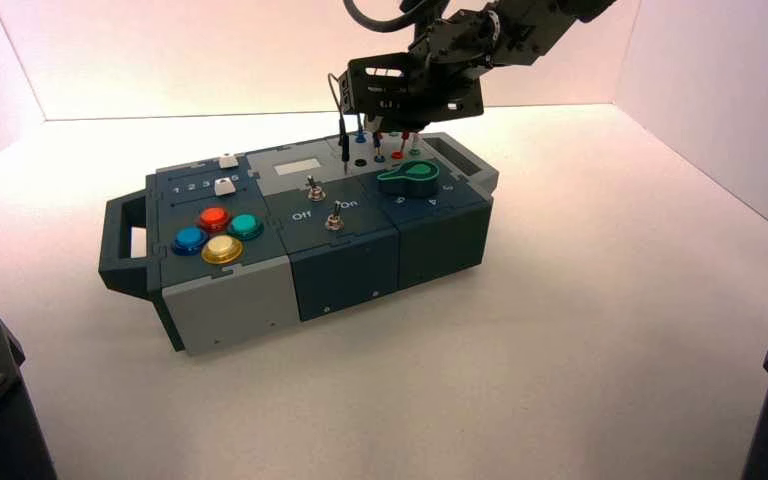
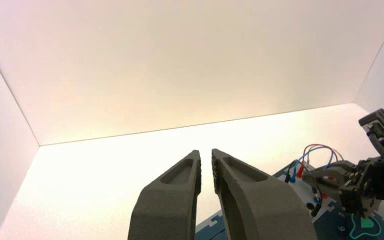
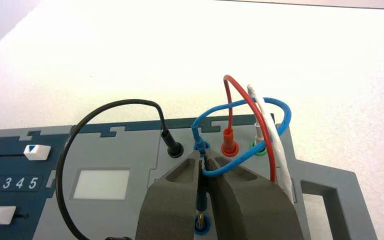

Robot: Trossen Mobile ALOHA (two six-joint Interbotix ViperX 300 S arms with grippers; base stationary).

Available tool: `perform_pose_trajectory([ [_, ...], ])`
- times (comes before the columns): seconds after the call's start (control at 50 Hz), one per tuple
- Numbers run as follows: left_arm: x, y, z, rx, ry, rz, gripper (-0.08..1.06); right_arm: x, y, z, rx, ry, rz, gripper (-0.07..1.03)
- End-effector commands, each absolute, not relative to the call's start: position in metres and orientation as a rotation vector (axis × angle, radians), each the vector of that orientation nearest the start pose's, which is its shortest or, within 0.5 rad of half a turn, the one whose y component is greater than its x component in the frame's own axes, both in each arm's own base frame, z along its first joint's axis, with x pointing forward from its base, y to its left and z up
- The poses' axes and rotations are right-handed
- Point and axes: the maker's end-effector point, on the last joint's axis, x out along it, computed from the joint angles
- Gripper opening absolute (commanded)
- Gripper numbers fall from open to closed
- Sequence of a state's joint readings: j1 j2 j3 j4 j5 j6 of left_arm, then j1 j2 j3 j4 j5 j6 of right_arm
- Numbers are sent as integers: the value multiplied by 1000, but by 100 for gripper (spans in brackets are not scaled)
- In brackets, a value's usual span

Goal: Insert the blue wire.

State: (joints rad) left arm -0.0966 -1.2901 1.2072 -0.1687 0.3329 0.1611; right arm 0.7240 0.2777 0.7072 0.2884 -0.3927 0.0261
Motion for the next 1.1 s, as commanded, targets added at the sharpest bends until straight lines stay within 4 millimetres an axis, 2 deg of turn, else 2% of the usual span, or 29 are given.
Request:
perform_pose_trajectory([
  [0.02, 199, -28, 266, 5, 209, -146, 14, 359, 287, 65, 44, 598, 509, -2],
  [0.38, 199, -28, 266, 6, 208, -145, 14, 357, 287, 68, 43, 598, 513, -2],
  [1.1, 200, -28, 266, 8, 206, -145, 14, 340, 284, 73, 20, 627, 541, -2],
])
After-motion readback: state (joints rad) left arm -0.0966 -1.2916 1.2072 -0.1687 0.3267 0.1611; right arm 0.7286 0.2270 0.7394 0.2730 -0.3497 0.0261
